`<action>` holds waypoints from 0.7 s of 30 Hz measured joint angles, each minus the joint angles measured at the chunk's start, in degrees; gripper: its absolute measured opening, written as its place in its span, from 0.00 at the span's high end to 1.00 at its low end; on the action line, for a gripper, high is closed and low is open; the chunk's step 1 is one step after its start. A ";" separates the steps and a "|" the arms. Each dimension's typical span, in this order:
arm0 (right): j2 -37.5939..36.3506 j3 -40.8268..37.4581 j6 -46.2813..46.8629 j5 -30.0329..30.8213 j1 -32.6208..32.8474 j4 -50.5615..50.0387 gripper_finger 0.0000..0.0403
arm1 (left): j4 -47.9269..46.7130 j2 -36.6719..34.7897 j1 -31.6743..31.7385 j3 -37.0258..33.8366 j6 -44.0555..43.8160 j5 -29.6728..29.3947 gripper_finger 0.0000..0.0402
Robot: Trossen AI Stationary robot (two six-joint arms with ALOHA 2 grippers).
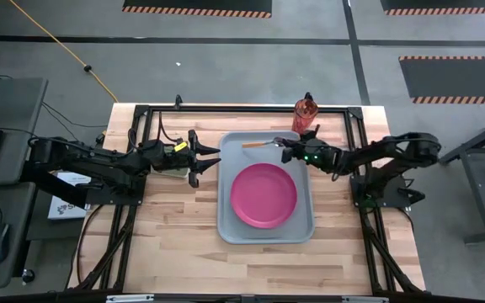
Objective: Pick and place plate/cup/fork/spoon on tray
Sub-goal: Put the spoon on the tray at the top of the plate
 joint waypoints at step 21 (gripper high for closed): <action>10.36 2.69 3.65 -0.78 -3.17 1.85 0.95 | -0.74 0.00 0.02 0.00 -0.86 0.02 0.67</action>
